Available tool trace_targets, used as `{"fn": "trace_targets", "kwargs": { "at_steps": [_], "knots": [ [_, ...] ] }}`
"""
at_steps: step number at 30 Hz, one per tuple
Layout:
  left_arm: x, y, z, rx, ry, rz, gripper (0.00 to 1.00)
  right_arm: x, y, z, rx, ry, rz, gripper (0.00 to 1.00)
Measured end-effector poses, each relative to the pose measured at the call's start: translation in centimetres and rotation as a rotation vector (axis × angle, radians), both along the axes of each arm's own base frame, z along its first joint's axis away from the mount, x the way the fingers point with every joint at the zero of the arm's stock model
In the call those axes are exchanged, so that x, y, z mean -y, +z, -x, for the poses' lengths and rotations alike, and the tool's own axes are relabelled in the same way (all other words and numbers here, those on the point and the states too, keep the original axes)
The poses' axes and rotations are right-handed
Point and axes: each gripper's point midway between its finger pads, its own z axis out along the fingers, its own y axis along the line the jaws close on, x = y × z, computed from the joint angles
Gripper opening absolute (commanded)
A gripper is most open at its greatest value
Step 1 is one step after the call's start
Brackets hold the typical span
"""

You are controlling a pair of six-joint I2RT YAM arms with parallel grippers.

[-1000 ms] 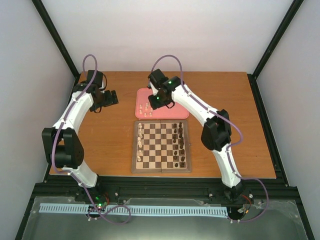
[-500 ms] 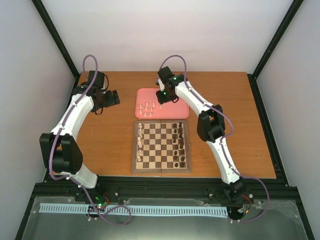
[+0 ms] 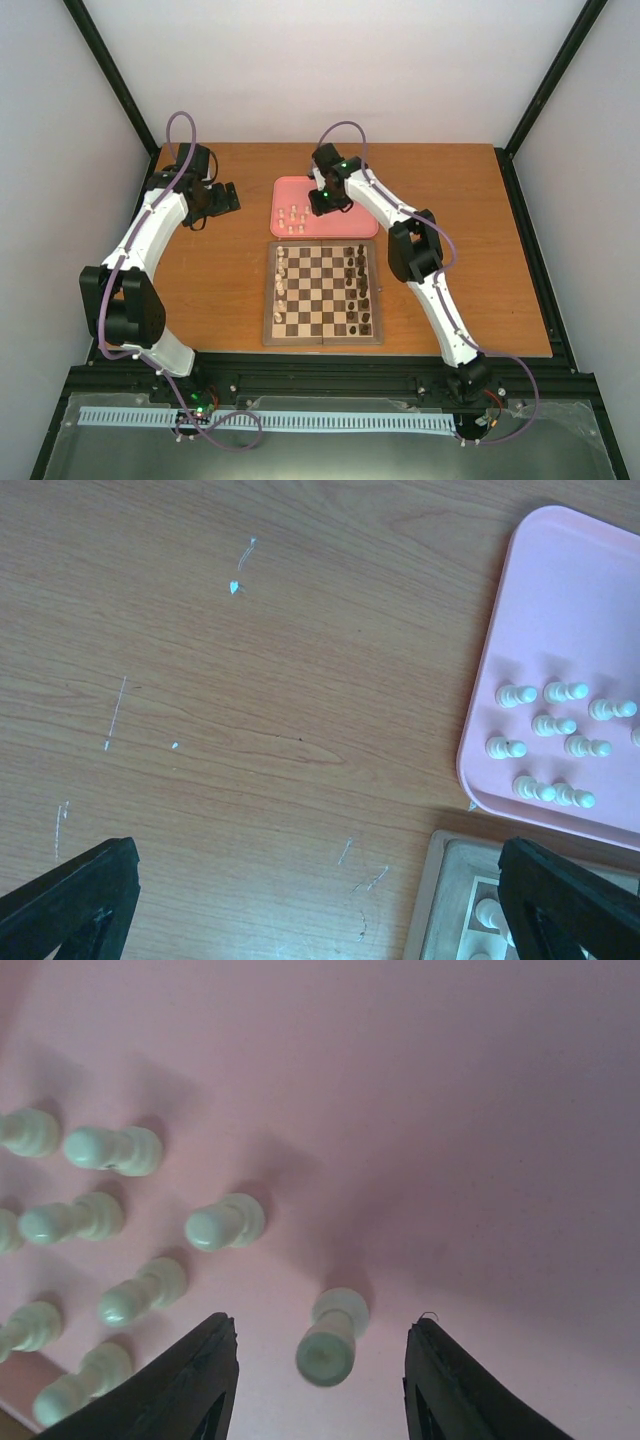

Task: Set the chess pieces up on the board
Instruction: Pick up the chess piece from the storage box.

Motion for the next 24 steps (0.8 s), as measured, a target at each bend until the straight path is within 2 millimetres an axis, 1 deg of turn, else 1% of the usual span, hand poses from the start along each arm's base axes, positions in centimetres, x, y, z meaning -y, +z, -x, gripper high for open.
{"fn": "trace_targets", "kwargs": {
  "at_steps": [2, 5, 11, 16, 20, 24],
  "knots": [
    [0.0, 0.0, 0.0, -0.001, -0.001, 0.001, 1.0, 0.1, -0.6, 0.0, -0.007, -0.006, 0.009, 0.43],
    [0.1, -0.2, 0.0, -0.005, -0.002, 0.003, 1.0, 0.1, -1.0, -0.4, -0.003, -0.011, 0.015, 0.37],
    [0.2, -0.7, -0.1, -0.019, -0.004, 0.006, 1.0, 0.2, -0.9, -0.8, 0.013, -0.023, 0.027, 0.29],
    [0.2, -1.1, -0.1, -0.03, -0.005, 0.008, 1.0, 0.3, -0.8, -0.9, 0.018, -0.025, 0.029, 0.28],
    [0.2, -1.1, -0.1, -0.03, -0.005, 0.008, 1.0, 0.3, -0.9, -0.9, 0.016, -0.024, 0.03, 0.25],
    [0.2, -1.1, -0.1, -0.031, -0.006, 0.008, 1.0, 0.3, -0.9, -0.8, 0.015, -0.021, 0.03, 0.16]
  ]
}}
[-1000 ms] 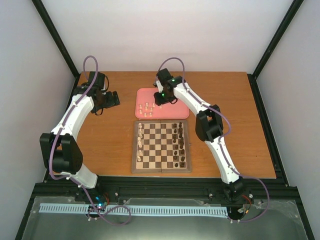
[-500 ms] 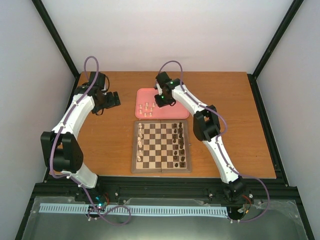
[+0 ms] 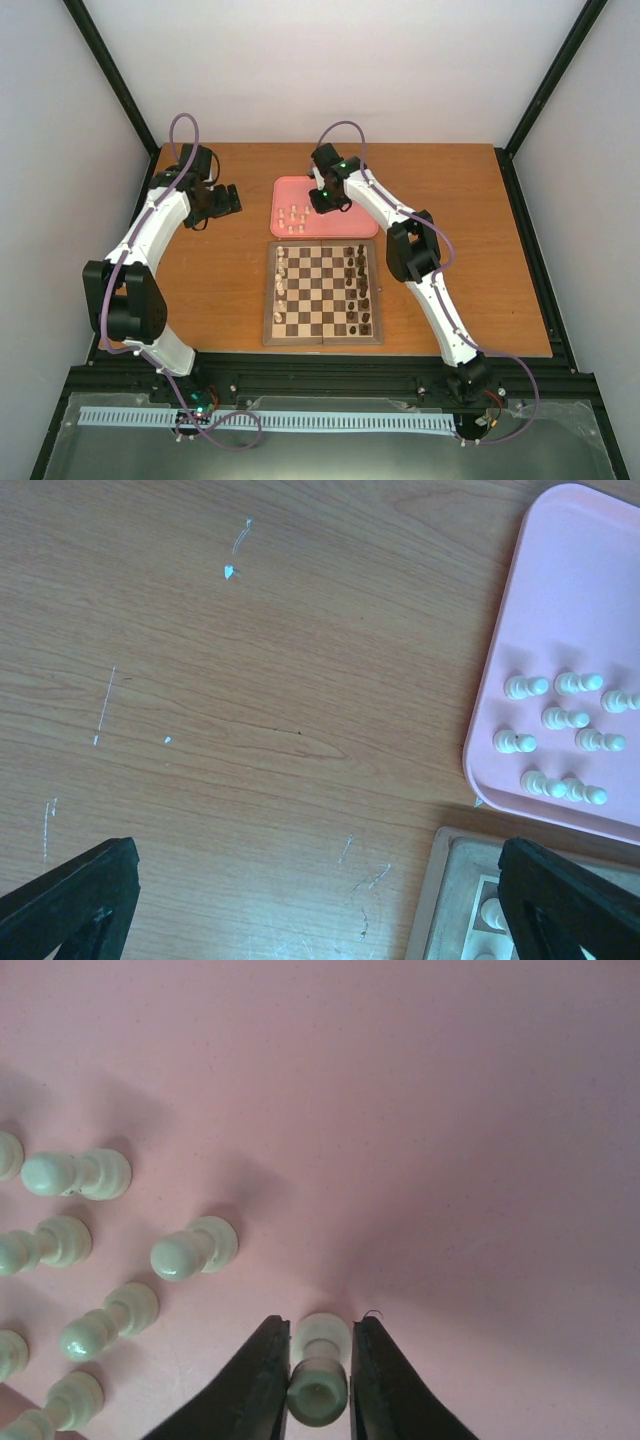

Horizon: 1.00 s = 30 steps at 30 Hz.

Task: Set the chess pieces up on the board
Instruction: Pick up the chess piece from the storage box, then place the chess piece on the chessboard.

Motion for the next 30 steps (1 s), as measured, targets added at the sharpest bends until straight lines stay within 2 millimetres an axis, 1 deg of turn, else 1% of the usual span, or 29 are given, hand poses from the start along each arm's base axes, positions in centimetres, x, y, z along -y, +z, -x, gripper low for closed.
{"fn": "trace_targets", "kwargs": {
  "at_steps": [2, 5, 11, 13, 15, 16, 17, 18, 20, 23, 24, 26, 27, 28, 29, 30],
  "knots": [
    [0.0, 0.0, 0.0, -0.001, 0.0, 0.0, 1.0, 0.0, 0.0, 0.0, 0.0, 0.006, 0.0, 0.09],
    [0.0, -0.1, 0.1, -0.004, 0.0, 0.0, 1.0, -0.1, 0.0, 0.1, -0.001, 0.007, -0.003, 0.05],
    [0.0, -0.3, 0.4, -0.007, -0.001, 0.001, 1.0, 0.1, 0.2, -0.1, 0.008, 0.007, 0.006, 0.03],
    [0.0, -0.2, 0.4, -0.006, -0.002, 0.003, 1.0, 0.2, 0.8, -0.2, 0.023, 0.004, 0.011, 0.03],
    [0.1, -0.1, 0.4, -0.004, -0.003, 0.006, 1.0, 0.3, 2.3, -0.2, 0.046, 0.004, 0.008, 0.03],
    [0.1, -0.1, 0.4, -0.003, -0.003, 0.007, 1.0, 0.4, 3.9, -0.1, 0.067, 0.003, 0.003, 0.03],
    [0.1, -0.1, 0.4, -0.003, -0.004, 0.009, 1.0, 0.4, 4.6, -0.1, 0.076, 0.002, 0.001, 0.03],
    [0.2, 0.0, 0.4, -0.003, -0.005, 0.01, 1.0, 0.5, 5.9, 0.1, 0.095, 0.001, -0.005, 0.03],
    [0.2, -0.2, 0.5, -0.006, -0.007, 0.012, 1.0, 0.6, 9.5, 1.0, 0.137, 0.006, -0.022, 0.03],
    [0.2, -0.4, 0.7, -0.013, -0.007, 0.013, 1.0, 0.4, 15.1, 3.8, 0.202, 0.03, -0.049, 0.03],
    [0.2, -0.5, 0.7, -0.015, -0.008, 0.013, 1.0, 0.0, 16.9, 5.2, 0.223, 0.047, -0.058, 0.03],
    [0.2, -0.7, 0.8, -0.019, -0.009, 0.014, 1.0, -1.2, 19.6, 8.4, 0.25, 0.094, -0.066, 0.03],
    [0.3, -0.8, 0.9, -0.023, -0.01, 0.016, 1.0, -2.0, 20.4, 10.3, 0.254, 0.124, -0.066, 0.03],
    [0.3, -1.1, 1.0, -0.028, -0.011, 0.019, 1.0, -2.9, 20.7, 12.6, 0.249, 0.162, -0.061, 0.03],
    [0.4, -1.2, 1.1, -0.03, -0.012, 0.021, 1.0, -3.6, 20.7, 14.3, 0.242, 0.189, -0.056, 0.03],
    [0.4, -1.5, 1.2, -0.035, -0.015, 0.025, 1.0, -4.5, 20.1, 16.9, 0.22, 0.231, -0.042, 0.03]
  ]
}}
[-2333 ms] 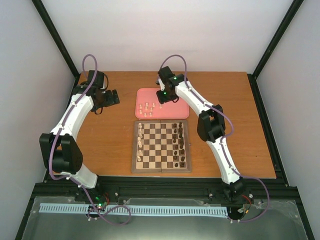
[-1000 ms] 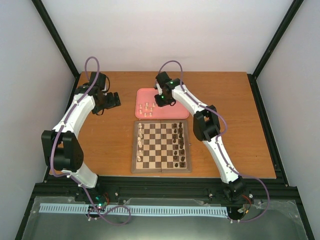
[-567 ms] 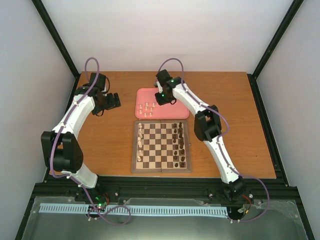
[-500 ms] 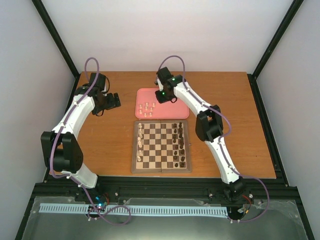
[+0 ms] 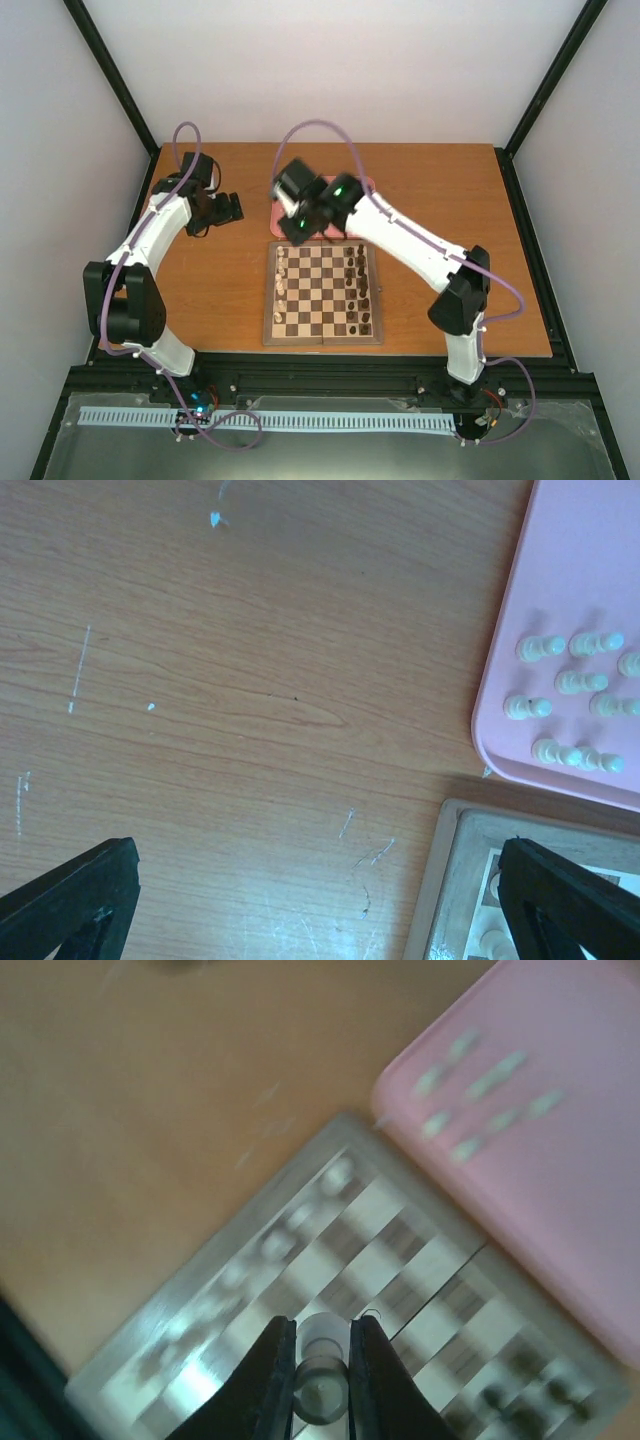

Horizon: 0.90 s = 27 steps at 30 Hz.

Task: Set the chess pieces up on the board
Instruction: Place the chess piece on the chessboard.

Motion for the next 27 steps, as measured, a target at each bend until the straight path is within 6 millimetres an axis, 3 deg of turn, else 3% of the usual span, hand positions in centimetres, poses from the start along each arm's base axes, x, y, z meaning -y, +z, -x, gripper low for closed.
{"fn": "trace_targets", "kwargs": {
  "at_steps": [2, 4, 8, 13, 17, 21, 27],
  "knots": [
    [0.1, -0.4, 0.2, -0.007, -0.004, 0.007, 1.0, -1.1, -1.9, 4.6, -0.054, 0.062, 0.052, 0.03],
    [0.2, -0.6, 0.3, -0.008, -0.006, 0.011, 1.0, -1.3, -4.0, 7.9, -0.103, 0.097, 0.104, 0.03],
    [0.4, -0.6, 0.4, 0.004, -0.012, 0.024, 1.0, 0.0, -7.6, 12.2, -0.186, 0.104, 0.219, 0.03],
    [0.6, -1.0, 0.7, 0.011, -0.018, 0.037, 1.0, -0.5, -8.2, 14.6, -0.188, 0.102, 0.247, 0.03],
    [0.7, -1.3, 0.7, 0.016, -0.021, 0.04, 1.0, -2.5, -8.3, 17.5, -0.165, 0.159, 0.253, 0.03],
    [0.7, -1.8, 0.5, 0.024, -0.026, 0.039, 1.0, -4.2, -9.6, 20.2, -0.154, 0.217, 0.274, 0.03],
    [0.8, -2.8, 0.9, 0.018, -0.028, 0.042, 1.0, -4.7, -12.1, 20.8, -0.168, 0.217, 0.293, 0.03]
  ]
}}
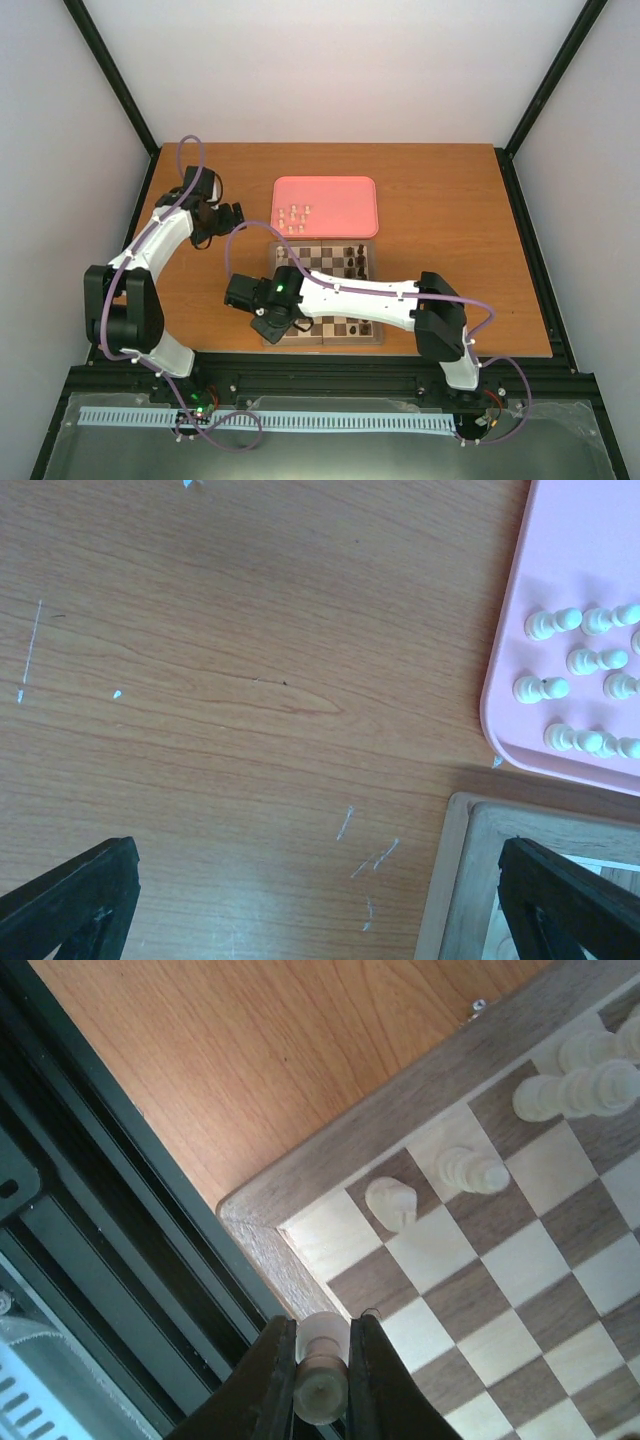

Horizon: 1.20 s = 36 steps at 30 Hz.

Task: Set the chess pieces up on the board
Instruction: Place the chess piece on the chessboard.

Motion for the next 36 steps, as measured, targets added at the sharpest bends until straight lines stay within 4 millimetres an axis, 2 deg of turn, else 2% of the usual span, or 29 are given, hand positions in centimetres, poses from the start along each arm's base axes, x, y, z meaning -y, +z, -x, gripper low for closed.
{"fn": "trace_targets", "kwargs": {
  "at_steps": [10, 20, 27, 36],
  "knots": [
    [0.2, 0.7, -0.1, 0.034, -0.007, 0.009, 1.0, -1.7, -2.4, 0.0, -0.008, 0.013, -0.025, 0.03],
    [0.2, 0.8, -0.3, 0.043, -0.013, 0.007, 1.0, -0.7, -5.9, 0.3, -0.013, 0.042, 0.001, 0.03],
    [0.2, 0.7, -0.3, 0.04, -0.014, 0.006, 1.0, -1.3, -6.0, -0.1, 0.003, 0.046, -0.031, 0.03],
    [0.1, 0.6, -0.3, 0.036, -0.014, 0.003, 1.0, -1.1, -6.1, -0.8, 0.027, 0.032, -0.04, 0.03]
  ]
}}
